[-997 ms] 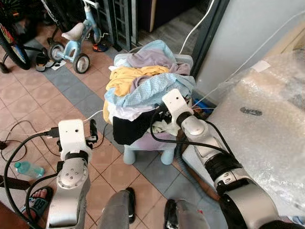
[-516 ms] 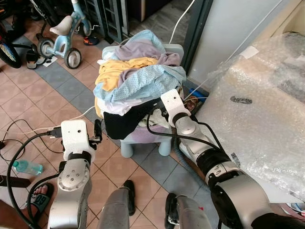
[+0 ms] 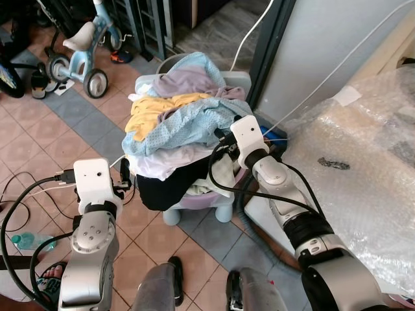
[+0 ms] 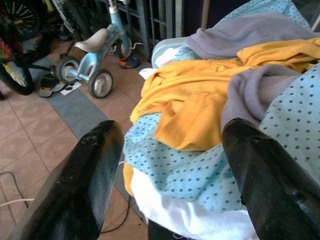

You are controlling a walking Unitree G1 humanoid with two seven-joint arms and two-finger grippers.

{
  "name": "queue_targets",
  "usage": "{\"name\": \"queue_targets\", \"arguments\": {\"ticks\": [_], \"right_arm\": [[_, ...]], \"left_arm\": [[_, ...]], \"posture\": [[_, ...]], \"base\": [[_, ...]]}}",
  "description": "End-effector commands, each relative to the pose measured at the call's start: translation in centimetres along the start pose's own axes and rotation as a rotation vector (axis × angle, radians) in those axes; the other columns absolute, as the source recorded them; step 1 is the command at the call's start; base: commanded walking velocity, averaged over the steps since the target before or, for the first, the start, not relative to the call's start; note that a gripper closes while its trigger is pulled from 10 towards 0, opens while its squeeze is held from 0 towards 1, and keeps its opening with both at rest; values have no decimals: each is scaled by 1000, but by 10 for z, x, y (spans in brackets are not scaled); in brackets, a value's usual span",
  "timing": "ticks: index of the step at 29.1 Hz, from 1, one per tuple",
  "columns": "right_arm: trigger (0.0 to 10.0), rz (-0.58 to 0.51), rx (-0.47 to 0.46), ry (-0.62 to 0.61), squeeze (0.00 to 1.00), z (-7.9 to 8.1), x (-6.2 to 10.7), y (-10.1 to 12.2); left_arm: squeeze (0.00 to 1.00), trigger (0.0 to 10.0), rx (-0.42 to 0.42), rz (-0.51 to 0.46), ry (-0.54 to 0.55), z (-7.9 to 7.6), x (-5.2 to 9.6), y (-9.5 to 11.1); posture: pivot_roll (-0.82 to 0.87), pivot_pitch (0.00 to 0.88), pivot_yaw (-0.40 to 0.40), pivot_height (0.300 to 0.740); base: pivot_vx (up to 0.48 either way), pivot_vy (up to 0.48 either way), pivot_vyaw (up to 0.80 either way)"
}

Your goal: Clothes washing

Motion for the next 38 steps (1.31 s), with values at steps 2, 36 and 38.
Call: {"name": "queue_targets", "arguments": {"ticks": [2, 36, 38], "right_arm": [[10000, -38, 0, 4, 0, 0, 3, 11], [6000, 199, 4, 196, 0, 53, 18, -24], [0, 197, 2, 200, 0, 57, 14, -22]], "left_arm": [[0, 10000, -7, 6, 1, 3, -2, -4], [0, 10000, -7, -15, 12, -1, -12, -8], [0, 10000, -8, -14, 12, -1, -12, -8]], "posture": [[80, 140, -2, 740], [66, 106, 1, 740], [67, 103, 3, 740]], "base": [[163, 176, 0], [0, 0, 47], [0, 0, 0]]}}
Point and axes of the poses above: a point about 5 cm out from each wrist's last joint towards the gripper, its own x axis pointing back from the gripper into the wrist, its own y axis along the axis of the wrist's last joint, z = x × y, the point moved 6 cm from there along -x, pointing out of the wrist towards the gripper, and after that the axes turned 15 degrees about x, right-handed, at the moved point
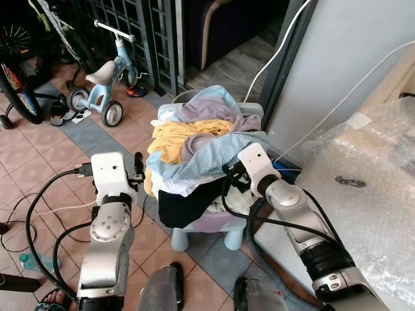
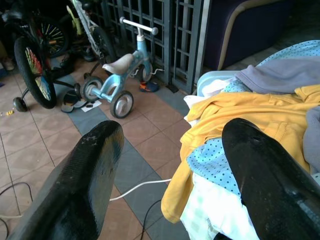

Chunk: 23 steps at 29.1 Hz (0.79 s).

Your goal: Clothes washing

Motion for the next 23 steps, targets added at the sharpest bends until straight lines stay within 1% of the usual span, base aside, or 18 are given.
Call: {"name": "queue_targets", "arguments": {"ticks": [1, 6, 9, 15, 16, 20, 21, 23], "right_arm": [[0, -7, 14, 8, 0, 0, -5, 7], [0, -13, 1, 4, 0, 4, -15, 15], [0, -19, -16, -17, 0, 3, -18, 18], [0, -9, -25, -33, 0, 5, -22, 18], [0, -2, -8, -54, 0, 2, -23, 18], [0, -28, 2, -142, 0, -15, -25, 26], [0, -28, 5, -151, 0, -17, -26, 26], [0, -1, 36, -200, 0, -27, -26, 22]], "left_arm": [[0, 10000, -9, 2, 3, 1, -1, -1], [0, 10000, -11, 5, -2, 0, -1, -2], [0, 10000, -13, 5, -5, -1, -2, -2], [0, 10000, -13, 5, -4, -1, -2, -2], [0, 10000, -14, 6, -2, 0, -2, -2], [0, 10000, -18, 9, 2, 1, -1, -4], [0, 10000, -18, 9, 2, 1, -1, -4], [0, 10000, -21, 9, 4, 1, 0, -4]], "posture": [[67, 103, 3, 740], [67, 97, 6, 740], [70, 95, 6, 740], [74, 95, 3, 740], [74, 95, 2, 740], [77, 94, -1, 740], [77, 94, -1, 740], [79, 94, -4, 740]], "base": [[0, 0, 0], [0, 0, 0], [0, 0, 0], [0, 0, 0], [0, 0, 0], [0, 0, 0], [0, 0, 0], [0, 0, 0]]}}
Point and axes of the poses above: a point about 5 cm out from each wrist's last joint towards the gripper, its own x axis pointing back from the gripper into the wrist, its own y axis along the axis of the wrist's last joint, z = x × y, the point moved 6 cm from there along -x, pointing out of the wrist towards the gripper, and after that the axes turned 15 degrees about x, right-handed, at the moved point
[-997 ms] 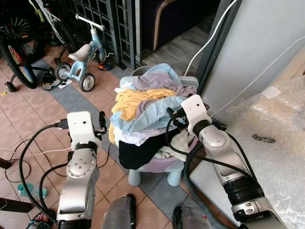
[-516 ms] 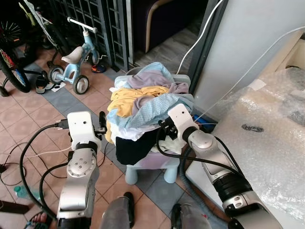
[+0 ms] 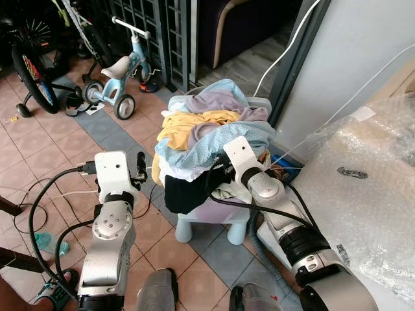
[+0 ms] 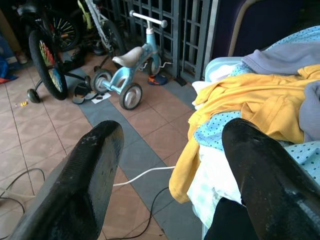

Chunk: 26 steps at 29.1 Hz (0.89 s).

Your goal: Clothes washing

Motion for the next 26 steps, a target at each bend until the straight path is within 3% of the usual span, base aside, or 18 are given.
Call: {"name": "queue_targets", "arguments": {"ticks": [1, 3, 4, 5, 6, 7, 10, 11, 12, 13, 26], "right_arm": [[0, 13, 9, -46, 0, -11, -2, -2], [0, 14, 7, -47, 0, -12, -2, -2], [549, 15, 8, -47, 0, -11, -3, -3], [2431, 18, 9, -38, 0, -9, -3, -3], [6863, 26, 15, -16, 0, -3, -4, -5], [10000, 34, 14, 26, 0, 8, -5, -6], [10000, 41, 4, 67, 0, 19, -5, -7], [6980, 44, 1, 99, 0, 28, -5, -7], [6980, 44, -1, 110, 0, 31, -5, -7], [0, 47, -8, 117, 0, 33, -5, -7], [0, 58, -28, 123, 0, 34, -6, -11]], "left_arm": [[0, 10000, -16, -6, 9, 2, 1, 1], [0, 10000, -17, -7, 10, 3, 1, 1], [0, 10000, -17, -7, 10, 3, 1, 1], [0, 10000, -17, -6, 10, 3, 1, 1], [0, 10000, -17, -6, 10, 3, 1, 1], [0, 10000, -17, -6, 9, 3, 1, 1], [0, 10000, -17, -6, 8, 3, 1, 1], [0, 10000, -18, -6, 8, 3, 1, 1], [0, 10000, -19, -7, 9, 3, 1, 1], [0, 10000, -19, -6, 9, 3, 1, 1], [0, 10000, -19, -4, 6, 2, 1, 0]], "posture": [[79, 94, -4, 740], [79, 93, -4, 740], [80, 94, -4, 740], [82, 93, -6, 740], [82, 93, -6, 740], [86, 92, -6, 740], [88, 93, -7, 740], [89, 94, -7, 740], [89, 94, -7, 740], [91, 94, -7, 740], [84, 94, -7, 740]], "base": [[0, 0, 0], [0, 0, 0], [0, 0, 0], [0, 0, 0], [0, 0, 0], [0, 0, 0], [0, 0, 0], [0, 0, 0], [0, 0, 0], [0, 0, 0], [0, 0, 0]]}}
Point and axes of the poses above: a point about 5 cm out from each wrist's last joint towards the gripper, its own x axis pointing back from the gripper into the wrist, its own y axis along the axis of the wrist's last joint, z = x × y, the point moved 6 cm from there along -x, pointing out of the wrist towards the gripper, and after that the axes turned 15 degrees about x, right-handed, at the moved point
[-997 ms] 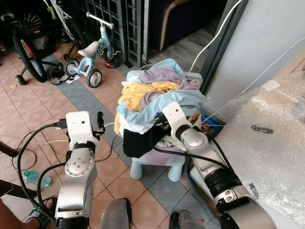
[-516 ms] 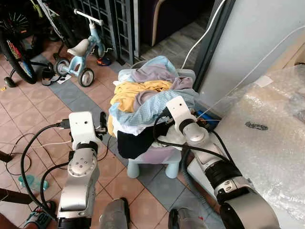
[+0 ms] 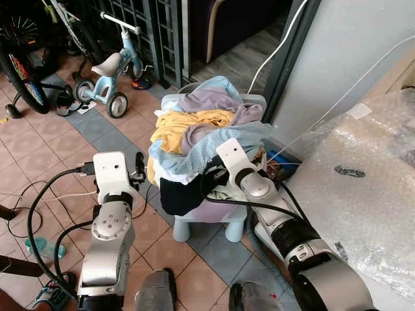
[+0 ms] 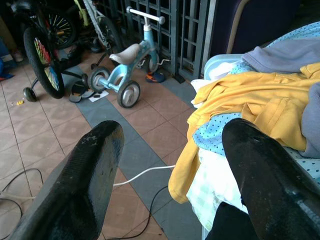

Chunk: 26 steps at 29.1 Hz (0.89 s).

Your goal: Clothes washing

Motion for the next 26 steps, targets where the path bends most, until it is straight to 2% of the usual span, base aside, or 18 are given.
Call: {"name": "queue_targets", "arguments": {"ticks": [1, 4, 7, 9, 12, 14, 15, 16, 17, 20, 23, 24, 26], "right_arm": [[0, 22, -40, 4, 0, 1, 0, -6], [0, 25, -70, -5, 0, 0, 0, -7], [0, -2, -125, -47, 0, -9, 0, -2], [0, -2, -125, -47, 0, -9, 0, -2], [0, -87, -224, -127, 0, -31, 2, 14], [0, -103, -241, -140, 0, -35, 3, 16], [0, -173, -288, -158, 0, -44, 6, 30], [0, -318, -369, -186, 0, -61, 14, 60], [0, -395, -402, -202, 0, -72, 21, 76], [0, -437, -419, -210, 0, -78, 25, 85], [0, -610, -452, -241, 0, -106, 46, 128], [0, -610, -452, -241, 0, -106, 46, 128], [0, -695, -478, -262, 0, -125, 59, 153]], "left_arm": [[0, 10000, -15, -2, 2, 1, 1, 0], [0, 10000, -14, -1, 2, 1, 1, -1], [0, 10000, -12, -1, 4, 0, 1, -1], [0, 10000, -12, -1, 4, 0, 1, -1], [0, 10000, -12, 0, 11, -2, -1, -2], [0, 10000, -12, 0, 11, -2, -1, -2], [0, 10000, -9, -1, 9, -3, -1, -2], [0, 10000, -4, -2, 3, -5, -2, -2], [0, 10000, -2, -1, -3, -7, -2, -3], [0, 10000, -2, -1, -7, -8, -3, -3], [0, 10000, 0, -3, -27, -14, -5, -3], [0, 10000, 0, -3, -27, -14, -5, -3], [0, 10000, 0, -6, -28, -15, -6, -3]], "posture": [[82, 94, -7, 740], [81, 95, -9, 740], [77, 93, -10, 740], [77, 93, -10, 740], [69, 90, -12, 740], [69, 90, -12, 740], [62, 91, -11, 740], [56, 90, -11, 740], [50, 90, -10, 740], [50, 90, -10, 740], [39, 88, -9, 740], [39, 88, -9, 740], [35, 82, -9, 740]], "base": [[0, 0, 0], [0, 0, 0], [0, 0, 0], [0, 0, 0], [0, 0, 0], [0, 0, 0], [0, 0, 0], [0, 0, 0], [0, 0, 0], [0, 0, 0], [0, 0, 0], [0, 0, 0], [0, 0, 0]]}}
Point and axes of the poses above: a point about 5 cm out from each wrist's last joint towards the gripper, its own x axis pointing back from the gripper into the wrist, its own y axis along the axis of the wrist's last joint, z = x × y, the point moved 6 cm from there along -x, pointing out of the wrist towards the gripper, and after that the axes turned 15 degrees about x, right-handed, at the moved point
